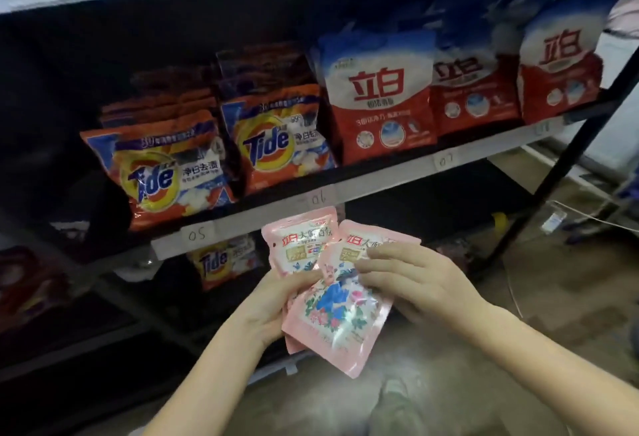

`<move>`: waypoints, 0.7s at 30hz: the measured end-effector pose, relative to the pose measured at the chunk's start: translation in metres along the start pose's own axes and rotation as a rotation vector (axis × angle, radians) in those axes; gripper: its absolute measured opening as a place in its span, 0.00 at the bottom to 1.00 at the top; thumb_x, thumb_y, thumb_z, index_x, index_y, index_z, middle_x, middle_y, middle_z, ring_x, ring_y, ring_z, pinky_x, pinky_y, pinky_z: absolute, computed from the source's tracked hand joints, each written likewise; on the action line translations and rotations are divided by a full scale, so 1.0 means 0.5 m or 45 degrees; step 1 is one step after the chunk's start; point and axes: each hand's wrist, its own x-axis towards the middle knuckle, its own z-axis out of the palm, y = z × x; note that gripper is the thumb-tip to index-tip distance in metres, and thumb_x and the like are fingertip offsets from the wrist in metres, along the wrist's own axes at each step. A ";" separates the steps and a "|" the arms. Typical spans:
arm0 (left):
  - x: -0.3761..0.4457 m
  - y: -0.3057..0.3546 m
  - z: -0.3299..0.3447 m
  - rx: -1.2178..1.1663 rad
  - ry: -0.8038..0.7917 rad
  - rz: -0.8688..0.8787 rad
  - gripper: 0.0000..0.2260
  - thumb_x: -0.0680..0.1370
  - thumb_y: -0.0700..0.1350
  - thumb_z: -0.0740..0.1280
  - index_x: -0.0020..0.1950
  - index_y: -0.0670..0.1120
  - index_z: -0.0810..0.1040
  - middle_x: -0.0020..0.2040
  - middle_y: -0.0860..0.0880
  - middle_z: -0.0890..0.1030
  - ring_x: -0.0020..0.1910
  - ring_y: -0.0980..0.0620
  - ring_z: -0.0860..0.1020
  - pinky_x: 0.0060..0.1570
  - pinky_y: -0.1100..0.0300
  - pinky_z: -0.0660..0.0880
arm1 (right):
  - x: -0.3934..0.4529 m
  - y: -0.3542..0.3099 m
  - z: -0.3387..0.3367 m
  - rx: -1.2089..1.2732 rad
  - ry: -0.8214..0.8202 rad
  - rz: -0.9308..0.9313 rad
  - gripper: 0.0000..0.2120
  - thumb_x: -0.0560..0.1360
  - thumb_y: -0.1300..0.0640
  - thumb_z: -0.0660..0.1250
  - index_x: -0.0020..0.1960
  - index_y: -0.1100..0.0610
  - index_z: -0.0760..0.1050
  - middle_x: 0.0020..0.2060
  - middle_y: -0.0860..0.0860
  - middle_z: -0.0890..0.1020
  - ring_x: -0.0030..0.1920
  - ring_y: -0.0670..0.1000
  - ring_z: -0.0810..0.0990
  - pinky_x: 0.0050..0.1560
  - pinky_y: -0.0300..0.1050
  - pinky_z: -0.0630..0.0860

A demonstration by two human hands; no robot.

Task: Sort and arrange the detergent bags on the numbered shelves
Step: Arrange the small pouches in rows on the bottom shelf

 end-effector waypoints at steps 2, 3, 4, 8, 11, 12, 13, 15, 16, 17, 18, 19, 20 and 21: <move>0.024 -0.034 -0.007 -0.034 0.079 0.047 0.20 0.66 0.33 0.68 0.57 0.41 0.76 0.49 0.37 0.83 0.44 0.41 0.84 0.35 0.51 0.81 | -0.037 0.008 0.018 0.160 0.083 0.344 0.12 0.78 0.56 0.61 0.61 0.54 0.72 0.61 0.45 0.77 0.64 0.42 0.72 0.63 0.39 0.71; 0.035 -0.051 -0.013 -0.045 0.101 0.076 0.19 0.66 0.33 0.68 0.56 0.41 0.76 0.49 0.38 0.83 0.44 0.41 0.84 0.35 0.51 0.81 | -0.059 -0.002 0.029 0.276 0.112 0.595 0.15 0.77 0.55 0.61 0.63 0.51 0.70 0.62 0.41 0.75 0.64 0.38 0.70 0.62 0.36 0.70; 0.047 -0.069 -0.020 -0.043 0.144 0.101 0.18 0.66 0.34 0.68 0.56 0.42 0.76 0.49 0.38 0.83 0.44 0.41 0.84 0.34 0.51 0.81 | -0.083 -0.009 0.049 0.408 0.179 0.892 0.16 0.77 0.55 0.62 0.64 0.48 0.69 0.62 0.38 0.74 0.63 0.36 0.71 0.62 0.35 0.70; 0.115 -0.134 -0.040 -0.013 0.253 0.140 0.20 0.69 0.37 0.69 0.60 0.42 0.74 0.53 0.37 0.82 0.48 0.38 0.82 0.35 0.49 0.81 | -0.119 -0.021 0.147 1.354 0.289 1.897 0.11 0.77 0.52 0.64 0.60 0.49 0.72 0.58 0.49 0.80 0.54 0.42 0.80 0.62 0.46 0.74; 0.175 -0.177 -0.053 0.088 0.286 0.178 0.19 0.69 0.38 0.69 0.60 0.41 0.74 0.53 0.37 0.82 0.46 0.38 0.83 0.28 0.54 0.79 | -0.126 -0.002 0.215 1.747 0.151 2.051 0.17 0.72 0.50 0.67 0.58 0.55 0.73 0.51 0.53 0.84 0.50 0.52 0.84 0.52 0.50 0.79; 0.197 -0.189 -0.059 0.112 0.297 0.174 0.19 0.70 0.38 0.69 0.60 0.42 0.74 0.53 0.37 0.82 0.46 0.39 0.83 0.29 0.55 0.79 | -0.135 0.011 0.238 1.730 0.144 2.058 0.16 0.72 0.53 0.68 0.58 0.56 0.73 0.50 0.52 0.85 0.49 0.53 0.84 0.49 0.49 0.80; 0.218 -0.198 -0.065 0.119 0.302 0.170 0.18 0.71 0.38 0.69 0.60 0.42 0.74 0.53 0.38 0.82 0.47 0.39 0.83 0.32 0.52 0.80 | -0.143 0.027 0.257 1.698 0.148 2.075 0.14 0.73 0.56 0.68 0.58 0.57 0.73 0.49 0.53 0.85 0.48 0.53 0.84 0.46 0.48 0.81; 0.263 -0.213 -0.082 0.106 0.289 0.167 0.18 0.71 0.40 0.69 0.61 0.43 0.75 0.55 0.39 0.82 0.53 0.38 0.81 0.44 0.44 0.80 | -0.164 0.069 0.298 1.679 0.211 2.102 0.11 0.74 0.61 0.68 0.56 0.58 0.74 0.48 0.54 0.85 0.47 0.54 0.84 0.47 0.51 0.81; 0.289 -0.220 -0.093 0.110 0.292 0.168 0.19 0.71 0.41 0.69 0.61 0.43 0.75 0.56 0.39 0.81 0.54 0.38 0.81 0.50 0.41 0.78 | -0.177 0.095 0.318 1.660 0.232 2.104 0.10 0.75 0.63 0.67 0.56 0.58 0.75 0.47 0.54 0.85 0.47 0.54 0.84 0.49 0.54 0.80; 0.314 -0.224 -0.104 0.116 0.316 0.177 0.18 0.71 0.42 0.69 0.60 0.43 0.76 0.55 0.40 0.82 0.54 0.39 0.81 0.52 0.40 0.77 | -0.187 0.121 0.335 1.620 0.236 2.105 0.10 0.75 0.63 0.67 0.55 0.58 0.76 0.47 0.54 0.85 0.48 0.55 0.84 0.50 0.56 0.80; 0.339 -0.224 -0.115 0.120 0.351 0.195 0.17 0.70 0.43 0.69 0.58 0.43 0.78 0.53 0.40 0.83 0.52 0.41 0.82 0.51 0.43 0.78 | -0.198 0.148 0.350 1.573 0.244 2.092 0.09 0.75 0.64 0.67 0.55 0.58 0.77 0.47 0.54 0.85 0.48 0.55 0.84 0.51 0.57 0.80; 0.369 -0.222 -0.126 0.136 0.387 0.224 0.15 0.70 0.43 0.69 0.55 0.43 0.79 0.51 0.41 0.84 0.49 0.43 0.83 0.46 0.48 0.80 | -0.206 0.178 0.364 1.544 0.261 2.079 0.09 0.75 0.64 0.67 0.54 0.58 0.77 0.47 0.54 0.85 0.48 0.55 0.84 0.51 0.57 0.80; 0.402 -0.220 -0.138 0.164 0.428 0.246 0.13 0.70 0.44 0.69 0.53 0.43 0.79 0.48 0.42 0.85 0.46 0.45 0.84 0.42 0.52 0.81 | -0.217 0.211 0.380 1.535 0.289 2.057 0.09 0.74 0.64 0.67 0.54 0.58 0.77 0.47 0.54 0.85 0.48 0.55 0.84 0.51 0.57 0.80; 0.434 -0.216 -0.142 0.202 0.456 0.259 0.11 0.71 0.44 0.69 0.52 0.43 0.79 0.45 0.43 0.85 0.43 0.47 0.84 0.39 0.55 0.81 | -0.226 0.244 0.393 1.528 0.305 2.032 0.08 0.74 0.65 0.67 0.53 0.58 0.77 0.47 0.55 0.85 0.47 0.55 0.84 0.49 0.55 0.80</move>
